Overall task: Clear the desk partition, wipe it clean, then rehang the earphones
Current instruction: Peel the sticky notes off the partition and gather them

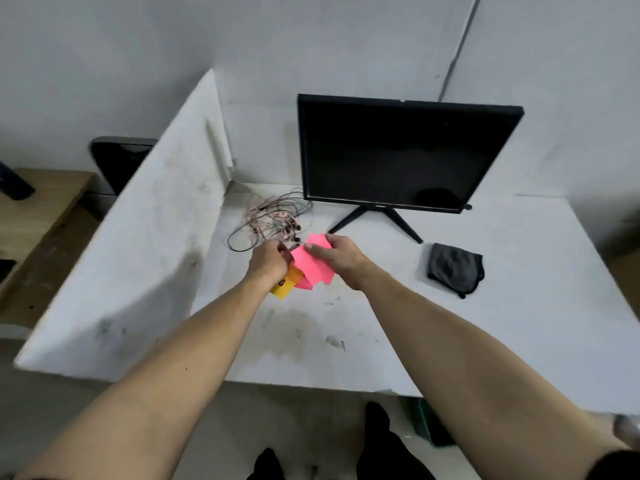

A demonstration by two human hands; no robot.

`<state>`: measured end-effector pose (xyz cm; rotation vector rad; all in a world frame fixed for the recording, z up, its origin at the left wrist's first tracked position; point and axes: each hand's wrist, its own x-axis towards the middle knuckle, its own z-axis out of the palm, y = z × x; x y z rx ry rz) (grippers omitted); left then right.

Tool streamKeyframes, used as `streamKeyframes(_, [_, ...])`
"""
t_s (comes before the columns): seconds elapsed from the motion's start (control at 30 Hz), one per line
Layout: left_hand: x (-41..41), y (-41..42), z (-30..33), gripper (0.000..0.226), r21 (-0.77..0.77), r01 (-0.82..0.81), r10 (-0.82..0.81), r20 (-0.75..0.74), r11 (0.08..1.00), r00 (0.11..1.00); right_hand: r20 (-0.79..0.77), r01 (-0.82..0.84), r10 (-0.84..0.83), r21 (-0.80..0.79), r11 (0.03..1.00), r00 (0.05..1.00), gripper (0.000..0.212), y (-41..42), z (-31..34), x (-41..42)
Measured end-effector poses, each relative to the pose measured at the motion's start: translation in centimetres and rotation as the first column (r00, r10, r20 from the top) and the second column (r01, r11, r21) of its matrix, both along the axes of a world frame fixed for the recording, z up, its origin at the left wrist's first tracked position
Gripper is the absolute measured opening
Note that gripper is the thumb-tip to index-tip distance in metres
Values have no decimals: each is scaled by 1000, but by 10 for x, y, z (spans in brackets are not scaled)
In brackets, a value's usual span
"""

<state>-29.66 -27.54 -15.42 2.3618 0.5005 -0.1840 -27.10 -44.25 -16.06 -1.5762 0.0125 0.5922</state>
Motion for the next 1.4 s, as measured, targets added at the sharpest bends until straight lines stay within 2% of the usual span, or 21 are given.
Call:
streamKeyframes(0.13, [23, -32, -21, 52, -107, -82, 88, 55, 991, 995, -37, 35, -34, 8, 999, 999, 28, -25, -19, 8])
streamKeyframes(0.27, [52, -65, -54, 61, -248, -140, 159, 57, 959, 986, -14, 39, -40, -40, 998, 999, 30, -48, -50, 20])
streamKeyframes(0.37, [72, -84, -82, 56, -418, -220, 235, -14, 882, 972, 64, 130, -123, -111, 985, 990, 24, -59, -75, 31])
streamKeyframes(0.47, [85, -96, -105, 34, -622, -104, 119, -19, 776, 993, 149, 229, -209, -130, 965, 966, 25, -67, -96, 43])
streamKeyframes(0.53, [89, -105, -124, 17, -687, 8, 20, 33, 727, 999, 210, 292, -262, -126, 948, 942, 30, -73, -113, 51])
streamKeyframes(0.63, [92, -124, -142, 16, -733, 62, 21, 104, 677, 994, 277, 357, -319, -99, 929, 906, 44, -84, -134, 57])
streamKeyframes(0.73, [92, -141, -150, 19, -780, 138, 43, 207, 610, 977, 292, 367, -342, -30, 930, 893, 37, -94, -149, 61])
streamKeyframes(0.9, [57, -173, -164, 24, -758, 238, 28, 319, 608, 947, 208, 365, -390, 151, 919, 897, 28, -129, -161, 24])
streamKeyframes(1.0, [24, -193, -162, 27, -731, 239, 27, 332, 639, 943, 216, 350, -398, 229, 908, 891, 31, -150, -164, -9])
streamKeyframes(1.13, [-18, -216, -150, 27, -681, 211, 8, 303, 701, 953, 310, 342, -383, 181, 922, 870, 44, -176, -166, -53])
streamKeyframes(1.27, [-64, -243, -142, 29, -639, 276, -60, 339, 718, 939, 405, 427, -444, 138, 894, 799, 36, -205, -162, -98])
streamKeyframes(1.4, [-107, -269, -147, 35, -570, 343, -115, 398, 747, 910, 462, 494, -495, 133, 859, 736, 39, -228, -167, -141])
